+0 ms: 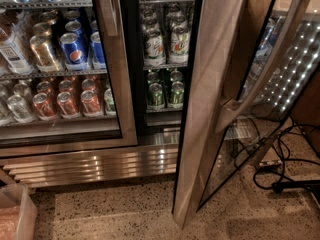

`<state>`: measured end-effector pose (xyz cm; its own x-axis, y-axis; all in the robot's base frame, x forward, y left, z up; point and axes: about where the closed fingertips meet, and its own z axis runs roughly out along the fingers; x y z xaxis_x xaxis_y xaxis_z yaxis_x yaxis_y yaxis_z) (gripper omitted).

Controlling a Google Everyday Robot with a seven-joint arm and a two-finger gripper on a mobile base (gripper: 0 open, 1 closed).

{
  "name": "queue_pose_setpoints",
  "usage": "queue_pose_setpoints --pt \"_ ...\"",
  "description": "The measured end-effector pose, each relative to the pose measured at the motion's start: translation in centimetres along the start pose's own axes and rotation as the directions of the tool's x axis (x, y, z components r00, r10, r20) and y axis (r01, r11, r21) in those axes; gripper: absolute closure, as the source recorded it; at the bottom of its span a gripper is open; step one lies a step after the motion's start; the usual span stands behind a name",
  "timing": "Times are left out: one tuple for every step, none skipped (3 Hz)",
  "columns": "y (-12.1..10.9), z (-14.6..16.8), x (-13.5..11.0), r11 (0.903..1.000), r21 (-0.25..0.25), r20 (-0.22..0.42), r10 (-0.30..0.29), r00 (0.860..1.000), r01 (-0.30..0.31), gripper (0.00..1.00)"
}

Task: Open right fridge door

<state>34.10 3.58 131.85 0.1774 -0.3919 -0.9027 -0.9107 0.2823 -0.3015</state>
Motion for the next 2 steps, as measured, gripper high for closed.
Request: queue_pose_setpoints --pt "0.00 0.00 0.00 1.0000 0.000 0.000 0.000 1.000 0.000 0.00" --pt "0.01 0.00 -0.01 1.0000 0.000 0.000 0.000 1.000 0.000 0.00"
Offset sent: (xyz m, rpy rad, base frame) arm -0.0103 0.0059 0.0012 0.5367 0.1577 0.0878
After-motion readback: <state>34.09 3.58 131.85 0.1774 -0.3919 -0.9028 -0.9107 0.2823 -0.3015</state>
